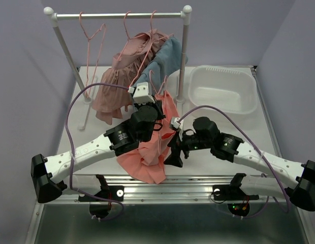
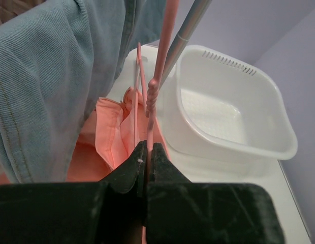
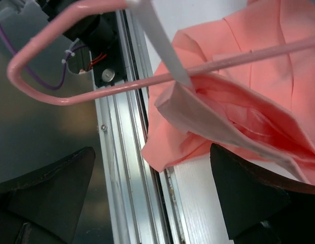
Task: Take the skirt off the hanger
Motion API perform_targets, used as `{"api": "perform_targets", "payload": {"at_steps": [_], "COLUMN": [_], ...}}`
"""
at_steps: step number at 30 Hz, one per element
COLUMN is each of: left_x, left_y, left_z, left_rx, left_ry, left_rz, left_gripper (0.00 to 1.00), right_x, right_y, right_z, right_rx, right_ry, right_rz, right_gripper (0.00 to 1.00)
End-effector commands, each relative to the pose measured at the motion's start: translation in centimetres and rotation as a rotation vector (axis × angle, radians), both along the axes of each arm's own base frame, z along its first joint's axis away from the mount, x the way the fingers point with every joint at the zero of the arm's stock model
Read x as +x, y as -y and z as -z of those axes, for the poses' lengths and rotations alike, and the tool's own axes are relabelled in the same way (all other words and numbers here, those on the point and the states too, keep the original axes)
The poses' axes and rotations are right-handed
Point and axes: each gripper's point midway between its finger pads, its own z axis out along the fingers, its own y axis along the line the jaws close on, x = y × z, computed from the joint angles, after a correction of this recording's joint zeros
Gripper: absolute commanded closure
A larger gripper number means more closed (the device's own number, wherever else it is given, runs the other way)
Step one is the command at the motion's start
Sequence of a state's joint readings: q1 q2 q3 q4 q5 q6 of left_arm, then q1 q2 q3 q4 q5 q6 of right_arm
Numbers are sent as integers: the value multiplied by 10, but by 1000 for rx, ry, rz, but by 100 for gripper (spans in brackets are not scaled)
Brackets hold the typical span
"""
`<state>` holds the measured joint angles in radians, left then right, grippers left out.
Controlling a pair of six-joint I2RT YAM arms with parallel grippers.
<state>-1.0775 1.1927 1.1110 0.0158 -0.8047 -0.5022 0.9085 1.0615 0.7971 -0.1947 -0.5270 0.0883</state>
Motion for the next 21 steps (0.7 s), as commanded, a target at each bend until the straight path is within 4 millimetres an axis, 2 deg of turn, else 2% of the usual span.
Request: {"api": "perform_targets", "payload": {"at_steps": [1,2,3,10,13,21], "left_x": [-2,-3,-3,-6,-7,-10], "left_y": [-7,-8,-8,-12,-12,-9], "left_z": [-31,-31,-31,-34,-34,-35], "left_rx": [-138,-140,-143,-160,-168,-184], "left_ry": [52,53,52,55,53,49], "left_rz": [-7,-5,-4,-2,4,30], "left_gripper": [100,100,100,100,100,100], "right_x": [1,0,-1,-12,-7,28], "right_y": [-14,-13,-11,-5,-8,-26], "right_z": [-40,-44,-56,-72,-77,-85], "right_rx": [157,172,212,225,242,264], "right_ry": [177,189,228,262,280,340], "right_rz": [-58,-60,-57,-110,-94,19], "right_gripper": [0,0,0,0,0,0]}}
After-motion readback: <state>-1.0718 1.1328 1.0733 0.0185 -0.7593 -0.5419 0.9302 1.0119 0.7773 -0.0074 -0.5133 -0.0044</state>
